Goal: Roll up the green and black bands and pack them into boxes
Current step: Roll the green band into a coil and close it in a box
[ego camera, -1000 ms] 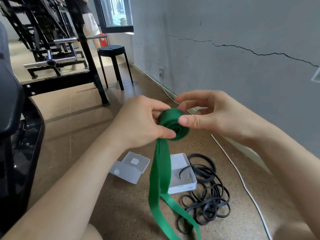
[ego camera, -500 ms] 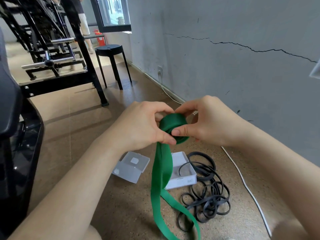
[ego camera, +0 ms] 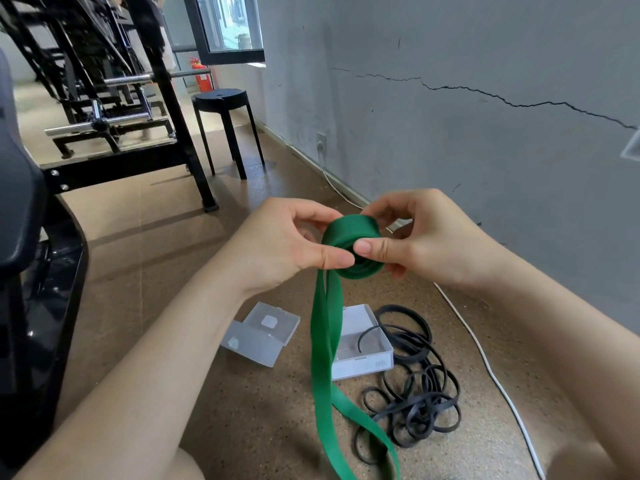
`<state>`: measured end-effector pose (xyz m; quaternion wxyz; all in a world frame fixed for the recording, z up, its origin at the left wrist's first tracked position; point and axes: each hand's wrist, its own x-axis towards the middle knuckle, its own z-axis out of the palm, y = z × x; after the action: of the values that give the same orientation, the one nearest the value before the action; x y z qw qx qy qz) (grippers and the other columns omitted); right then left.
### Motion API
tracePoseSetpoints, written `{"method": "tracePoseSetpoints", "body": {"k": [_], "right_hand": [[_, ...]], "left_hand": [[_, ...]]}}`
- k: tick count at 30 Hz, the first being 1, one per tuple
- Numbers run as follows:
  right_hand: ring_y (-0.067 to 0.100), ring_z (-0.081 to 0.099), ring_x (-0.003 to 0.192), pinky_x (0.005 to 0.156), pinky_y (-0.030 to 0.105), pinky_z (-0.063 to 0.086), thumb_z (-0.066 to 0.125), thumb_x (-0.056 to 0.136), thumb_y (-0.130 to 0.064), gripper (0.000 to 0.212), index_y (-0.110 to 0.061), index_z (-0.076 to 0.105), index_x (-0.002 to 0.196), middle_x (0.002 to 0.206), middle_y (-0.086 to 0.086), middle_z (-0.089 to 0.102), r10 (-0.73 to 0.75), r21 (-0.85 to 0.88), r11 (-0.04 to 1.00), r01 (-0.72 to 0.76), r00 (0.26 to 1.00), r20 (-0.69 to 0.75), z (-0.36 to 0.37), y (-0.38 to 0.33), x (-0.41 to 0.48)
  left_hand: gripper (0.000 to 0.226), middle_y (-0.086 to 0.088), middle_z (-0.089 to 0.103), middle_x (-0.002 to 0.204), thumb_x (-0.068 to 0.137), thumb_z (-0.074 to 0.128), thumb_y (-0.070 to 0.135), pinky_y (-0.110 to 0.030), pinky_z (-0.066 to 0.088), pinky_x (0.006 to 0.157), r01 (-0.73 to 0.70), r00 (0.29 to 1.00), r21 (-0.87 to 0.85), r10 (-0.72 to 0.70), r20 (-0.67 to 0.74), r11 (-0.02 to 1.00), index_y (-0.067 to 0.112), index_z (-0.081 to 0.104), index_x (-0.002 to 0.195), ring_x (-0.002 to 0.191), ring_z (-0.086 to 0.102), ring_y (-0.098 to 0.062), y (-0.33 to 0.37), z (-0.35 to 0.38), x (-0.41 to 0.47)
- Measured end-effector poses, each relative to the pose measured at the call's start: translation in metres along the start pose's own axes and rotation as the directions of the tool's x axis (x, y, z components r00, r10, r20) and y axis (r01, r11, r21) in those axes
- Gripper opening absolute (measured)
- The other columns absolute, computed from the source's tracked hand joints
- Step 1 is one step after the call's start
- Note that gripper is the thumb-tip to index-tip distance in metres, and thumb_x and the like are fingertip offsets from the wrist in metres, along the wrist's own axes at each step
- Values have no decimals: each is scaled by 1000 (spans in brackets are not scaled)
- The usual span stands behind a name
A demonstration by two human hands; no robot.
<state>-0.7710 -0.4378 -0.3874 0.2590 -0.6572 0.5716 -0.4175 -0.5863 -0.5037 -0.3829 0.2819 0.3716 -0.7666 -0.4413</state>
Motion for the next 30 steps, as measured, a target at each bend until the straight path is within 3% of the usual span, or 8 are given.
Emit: {"method": "tracePoseSetpoints", "body": {"k": [8,12,15,19,22,25,28,30], "right_hand": [[17,60,48,46,27,52,75,80,-19,20,-19,70,100,77,0,69,-4,25,1000,2,997,82,2,-3,1],[19,59,48,49,33,54,75,80,-20,20,-13,71,99,79,0,68,30,87,996,-36,998,59,2,0,-1],[20,61,50,49,30,55,75,80,-17,23,-9,68,101,84,-3,66,59,136,988,-68,996,72,4,1,-2],[21,60,49,48,29,54,75,79,-15,23,-7,65,98,88,-1,65,59,186,980,-72,996,71,6,-1,-2],[19,58,47,45,29,52,76,78,-13,25,-3,64,98,86,1,63,62,200,977,-73,996,60,5,-2,-1],[16,57,46,42,26,49,76,78,-12,23,-3,64,95,85,3,62,77,247,965,-87,996,49,1,0,0],[16,54,45,41,24,46,75,69,-20,28,-6,64,91,82,4,62,89,326,940,-100,995,48,-1,3,1],[15,53,45,41,23,45,74,65,-24,32,-7,64,90,80,4,62,94,357,928,-106,994,50,-1,4,2]], "left_hand": [[38,4,73,72,49,93,26,-38,58,73,-21,999,200,30,-40,979,28,74,82,66,69,-15,5,-3,-4],[34,10,73,70,55,89,13,-18,53,62,-33,999,71,33,-2,997,29,71,79,60,66,-2,5,-4,-5],[34,3,72,71,57,89,12,-16,47,57,-28,1000,70,28,8,997,26,71,83,54,61,-3,2,-5,-5],[36,-8,73,82,57,90,16,-31,51,63,-42,999,119,44,-15,992,28,72,86,56,60,-11,1,-6,-4],[36,7,70,82,62,88,12,-35,57,70,-73,994,179,86,-67,981,31,69,86,60,63,-10,1,1,-5],[37,15,67,82,66,85,13,-28,57,77,-101,989,238,124,-86,966,33,69,92,69,64,-6,3,7,-4],[42,10,72,91,68,84,10,-17,53,77,-97,993,117,104,-53,988,30,69,102,75,64,5,5,6,-4],[47,7,74,97,66,86,13,-25,55,84,-88,996,90,90,-22,992,28,69,107,84,68,1,5,5,-4]]}}
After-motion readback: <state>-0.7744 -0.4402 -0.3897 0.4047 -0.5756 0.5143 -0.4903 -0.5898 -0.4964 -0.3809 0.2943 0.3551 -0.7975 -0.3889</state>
